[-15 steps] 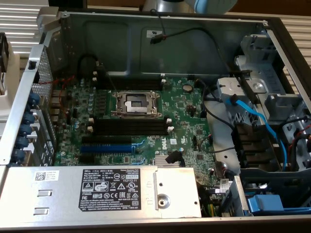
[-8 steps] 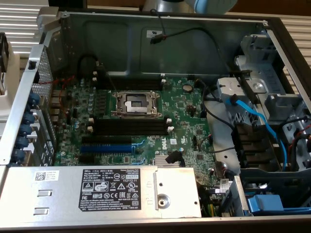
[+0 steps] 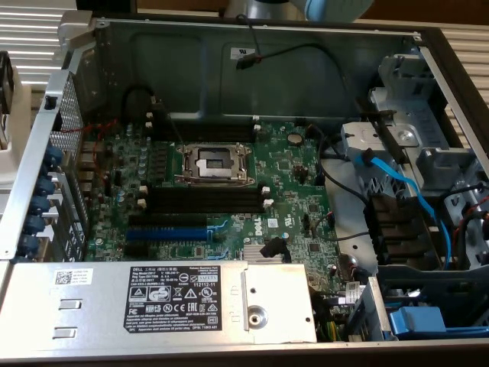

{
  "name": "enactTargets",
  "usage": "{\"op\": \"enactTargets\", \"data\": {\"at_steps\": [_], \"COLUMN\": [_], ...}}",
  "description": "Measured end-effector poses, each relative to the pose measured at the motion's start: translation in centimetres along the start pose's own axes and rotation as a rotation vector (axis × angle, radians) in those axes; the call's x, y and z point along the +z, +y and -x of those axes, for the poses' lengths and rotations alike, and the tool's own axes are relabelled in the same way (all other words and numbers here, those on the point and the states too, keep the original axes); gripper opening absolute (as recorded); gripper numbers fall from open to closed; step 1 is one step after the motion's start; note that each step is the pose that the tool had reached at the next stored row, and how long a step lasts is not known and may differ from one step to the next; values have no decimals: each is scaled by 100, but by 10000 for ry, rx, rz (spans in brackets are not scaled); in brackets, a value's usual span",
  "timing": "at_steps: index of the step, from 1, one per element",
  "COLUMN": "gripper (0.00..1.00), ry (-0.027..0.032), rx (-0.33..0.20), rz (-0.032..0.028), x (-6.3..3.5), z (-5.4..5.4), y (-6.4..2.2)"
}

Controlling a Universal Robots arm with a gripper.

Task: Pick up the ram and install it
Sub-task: 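Pick up the ram and move it above insertion slot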

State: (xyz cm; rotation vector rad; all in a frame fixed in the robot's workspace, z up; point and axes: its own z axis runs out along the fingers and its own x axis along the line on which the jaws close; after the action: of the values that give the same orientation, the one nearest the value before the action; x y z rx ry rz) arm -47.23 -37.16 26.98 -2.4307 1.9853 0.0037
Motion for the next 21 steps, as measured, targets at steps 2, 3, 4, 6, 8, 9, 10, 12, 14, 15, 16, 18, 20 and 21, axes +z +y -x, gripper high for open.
{"op": "enactTargets", "data": {"at_steps": [2,3,4,6,8,9,10,12,14,15,16,18,20,21], "gripper": [12,12,12,12,12,12,12,12,12,12,12,12,12,12], "ry": [4,7,7,9,9,9,9,11,10,10,9,10,10,10], "rx": [0,0,-1,-6,-11,-10,-11,-10,-12,-12,-11,-11,-10,-10], "rz": [2,1,0,3,2,1,0,1,0,0,0,1,1,1], "x": [-88,-133,-172,-225,-274,-290,-302,-320,-349,-379,-424,-514,-607,-652], "z": [1,2,3,11,32,50,74,98,98,98,99,100,100,100], "y": [4,7,10,15,15,14,12,13,14,15,16,19,20,20]}}
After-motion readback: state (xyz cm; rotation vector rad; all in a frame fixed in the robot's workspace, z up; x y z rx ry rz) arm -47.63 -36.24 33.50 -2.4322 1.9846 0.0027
